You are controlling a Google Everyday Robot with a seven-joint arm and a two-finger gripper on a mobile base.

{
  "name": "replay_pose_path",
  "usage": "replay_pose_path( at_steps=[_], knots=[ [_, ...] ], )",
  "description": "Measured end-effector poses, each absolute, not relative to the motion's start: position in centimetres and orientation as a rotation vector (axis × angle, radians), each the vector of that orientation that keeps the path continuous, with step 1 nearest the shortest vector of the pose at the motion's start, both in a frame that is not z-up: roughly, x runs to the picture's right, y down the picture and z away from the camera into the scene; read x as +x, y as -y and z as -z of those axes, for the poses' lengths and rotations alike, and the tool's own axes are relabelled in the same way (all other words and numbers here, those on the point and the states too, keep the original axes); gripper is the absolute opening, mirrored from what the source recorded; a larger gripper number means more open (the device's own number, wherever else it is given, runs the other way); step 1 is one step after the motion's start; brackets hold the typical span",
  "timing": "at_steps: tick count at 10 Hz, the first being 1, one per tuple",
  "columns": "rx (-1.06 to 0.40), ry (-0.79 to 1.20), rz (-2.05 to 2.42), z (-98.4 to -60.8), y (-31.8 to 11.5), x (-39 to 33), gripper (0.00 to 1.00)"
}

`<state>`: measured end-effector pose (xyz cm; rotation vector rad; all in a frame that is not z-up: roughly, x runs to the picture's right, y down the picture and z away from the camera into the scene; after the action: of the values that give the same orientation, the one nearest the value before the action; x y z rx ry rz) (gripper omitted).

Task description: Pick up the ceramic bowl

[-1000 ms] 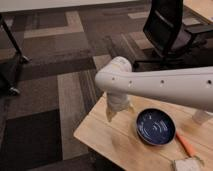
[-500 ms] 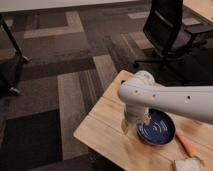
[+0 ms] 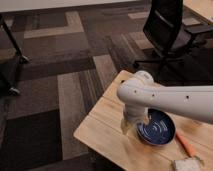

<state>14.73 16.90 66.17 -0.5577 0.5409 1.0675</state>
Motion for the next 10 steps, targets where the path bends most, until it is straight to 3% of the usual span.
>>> replay_pose_path(
  at_steps=[10],
  knots=[
    [-0.610,-0.458,-1.179,-72.9,-20.0,20.2,0.65]
  ],
)
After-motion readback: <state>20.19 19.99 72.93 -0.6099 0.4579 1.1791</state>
